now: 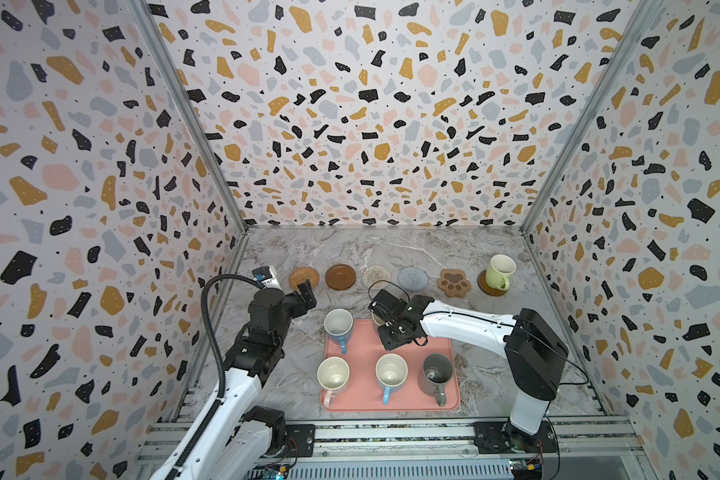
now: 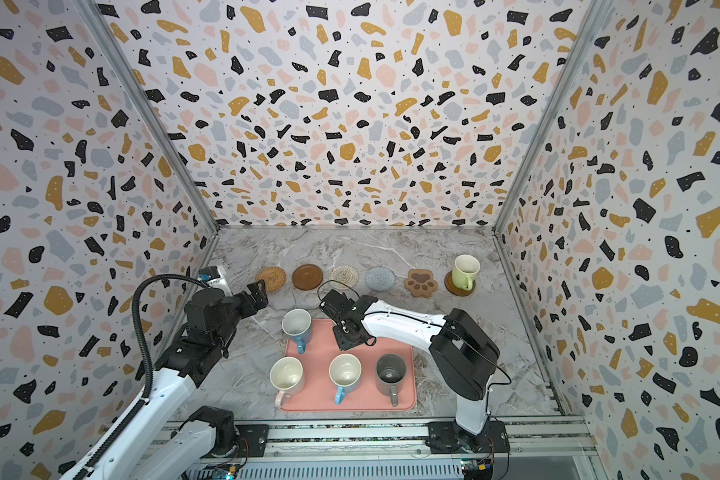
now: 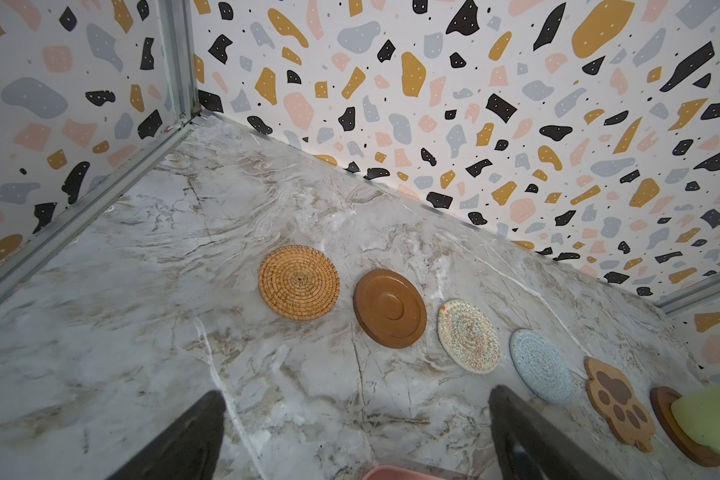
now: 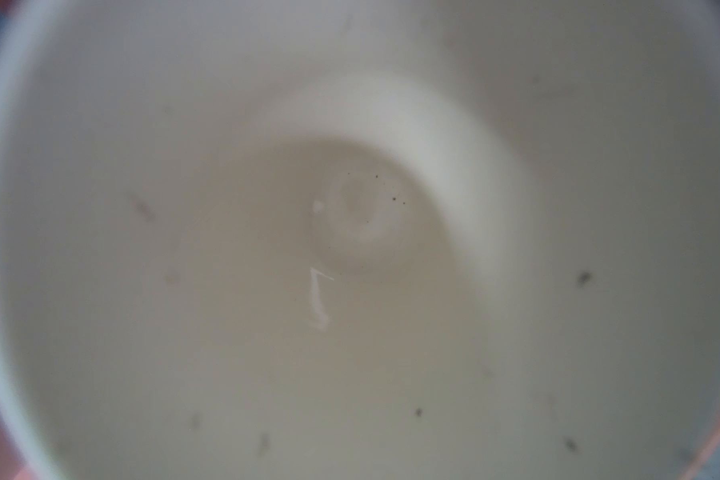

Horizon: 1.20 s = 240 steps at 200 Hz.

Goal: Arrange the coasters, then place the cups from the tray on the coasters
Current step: 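Lower the right gripper onto the rim of the grey-handled white mug, then close the right gripper on the grey-handled mug rim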

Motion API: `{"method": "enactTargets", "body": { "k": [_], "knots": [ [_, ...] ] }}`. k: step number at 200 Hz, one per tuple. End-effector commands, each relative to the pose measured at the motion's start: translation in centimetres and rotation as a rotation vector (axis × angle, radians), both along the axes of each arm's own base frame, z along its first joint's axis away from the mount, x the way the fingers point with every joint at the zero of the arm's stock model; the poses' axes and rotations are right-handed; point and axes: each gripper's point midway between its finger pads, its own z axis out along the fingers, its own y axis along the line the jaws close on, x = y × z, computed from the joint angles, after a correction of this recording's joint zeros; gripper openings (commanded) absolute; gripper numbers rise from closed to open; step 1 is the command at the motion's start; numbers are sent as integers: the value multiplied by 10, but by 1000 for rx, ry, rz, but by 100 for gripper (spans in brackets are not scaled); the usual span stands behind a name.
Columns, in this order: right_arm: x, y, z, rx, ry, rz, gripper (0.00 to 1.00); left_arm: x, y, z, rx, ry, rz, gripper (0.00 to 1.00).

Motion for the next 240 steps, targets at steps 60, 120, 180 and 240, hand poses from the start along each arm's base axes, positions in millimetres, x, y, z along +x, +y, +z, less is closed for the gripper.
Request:
{"method": "enactTargets", "body": {
  "k": [60, 120, 180, 240],
  "knots": [
    [12, 1, 34, 54, -95, -6, 10, 1, -1, 9, -15, -35, -1, 100],
    [17, 1, 61, 78, -140, -7, 9, 1, -2, 7, -19, -33, -4, 100],
    [22, 0, 78, 107, -169, -18, 7, 1, -2, 7, -20, -34, -2, 99],
    [17, -5, 68, 108, -160, -18, 6, 0, -2, 5, -22, -31, -5, 100]
  ]
}}
